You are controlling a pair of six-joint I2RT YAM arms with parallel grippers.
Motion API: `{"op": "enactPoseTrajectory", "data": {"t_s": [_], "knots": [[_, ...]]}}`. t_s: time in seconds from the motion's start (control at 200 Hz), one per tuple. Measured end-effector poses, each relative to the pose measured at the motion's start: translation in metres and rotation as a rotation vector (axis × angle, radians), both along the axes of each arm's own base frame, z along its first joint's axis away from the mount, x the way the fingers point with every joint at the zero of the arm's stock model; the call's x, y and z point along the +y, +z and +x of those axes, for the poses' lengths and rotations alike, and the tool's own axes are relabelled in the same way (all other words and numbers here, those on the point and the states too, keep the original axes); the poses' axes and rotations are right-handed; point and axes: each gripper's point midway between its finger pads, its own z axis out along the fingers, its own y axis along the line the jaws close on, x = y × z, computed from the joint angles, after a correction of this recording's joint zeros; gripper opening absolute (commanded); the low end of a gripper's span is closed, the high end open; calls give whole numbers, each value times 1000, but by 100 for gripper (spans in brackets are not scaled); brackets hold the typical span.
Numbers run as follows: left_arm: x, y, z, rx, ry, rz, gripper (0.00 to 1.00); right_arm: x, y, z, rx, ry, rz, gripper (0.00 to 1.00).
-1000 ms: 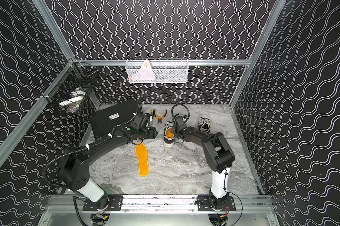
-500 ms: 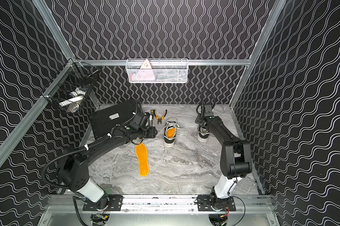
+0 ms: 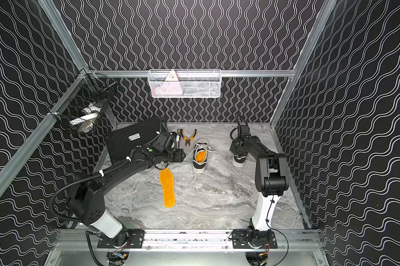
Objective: Insert the insole into the shoe
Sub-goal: Move the shoe to the center of the board.
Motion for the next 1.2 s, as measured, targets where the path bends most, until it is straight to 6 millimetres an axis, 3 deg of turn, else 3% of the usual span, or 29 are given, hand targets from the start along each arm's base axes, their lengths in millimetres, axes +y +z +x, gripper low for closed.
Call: {"op": "enactPoseTrajectory", "data": {"t_s": [0.215, 0.375, 0.59, 0.761, 0.896, 1.036, 1.201], "knots": [[-12, -2, 0, 4, -38, 14, 51, 44, 17, -32, -10, 77, 20, 18], [-35, -3, -9, 13, -94, 14, 51, 77, 18, -75, 2, 115, 44, 21], [-63, -3, -30, 16, -168, 18, 51, 104, 11, -129, 48, 146, 88, 28], [-95, -1, -48, 9, -257, 18, 51, 97, 34, -142, 13, 119, 103, 43], [-118, -8, -59, 15, -333, 25, 52, 66, 51, -136, -20, 35, 100, 43], [-154, -12, -68, 4, -431, 46, 55, 35, 45, -128, -3, -31, 73, 40], [-176, -25, -66, 14, -453, 63, 57, 37, 27, -122, 58, 3, 74, 40]]}}
